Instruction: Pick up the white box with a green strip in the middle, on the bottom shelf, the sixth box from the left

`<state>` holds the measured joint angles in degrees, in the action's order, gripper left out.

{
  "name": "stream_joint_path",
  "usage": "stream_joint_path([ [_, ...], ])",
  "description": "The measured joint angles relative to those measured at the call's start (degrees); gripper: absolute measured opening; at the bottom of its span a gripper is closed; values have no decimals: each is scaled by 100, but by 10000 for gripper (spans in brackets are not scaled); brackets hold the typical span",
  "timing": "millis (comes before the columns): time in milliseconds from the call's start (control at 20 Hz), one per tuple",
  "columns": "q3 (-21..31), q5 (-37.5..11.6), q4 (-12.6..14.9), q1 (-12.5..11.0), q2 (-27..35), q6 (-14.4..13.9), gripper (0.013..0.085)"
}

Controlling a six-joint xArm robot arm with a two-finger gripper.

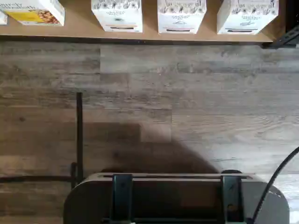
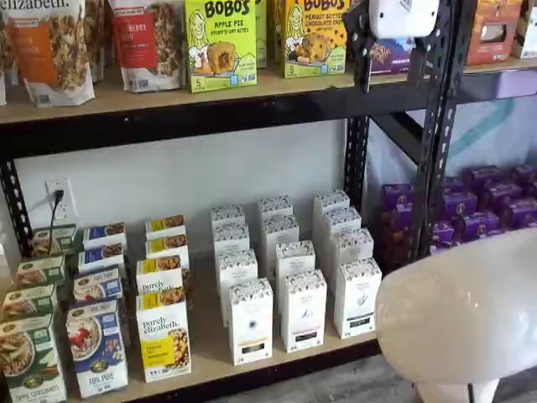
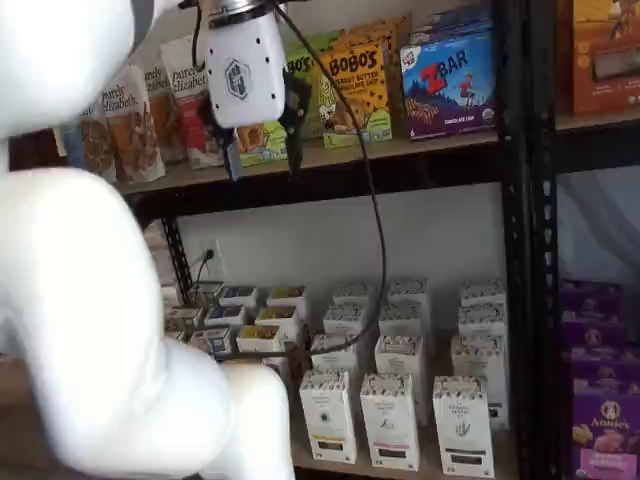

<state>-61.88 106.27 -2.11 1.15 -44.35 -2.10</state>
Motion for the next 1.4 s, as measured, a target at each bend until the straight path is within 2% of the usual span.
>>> stream_joint_path([
  [150,130,-240,308,217,-139,-131,850],
  [450,188,-308,440,310,-149,-201,850],
  [700,469,-591,508,368,-227,-264,850],
  [800,609,-720,509,358,-249,-263,850],
  [1000,985,-1117,405,186,-346,-134,850],
  [1400,2001,-1996,730,116,-435,-123,850],
])
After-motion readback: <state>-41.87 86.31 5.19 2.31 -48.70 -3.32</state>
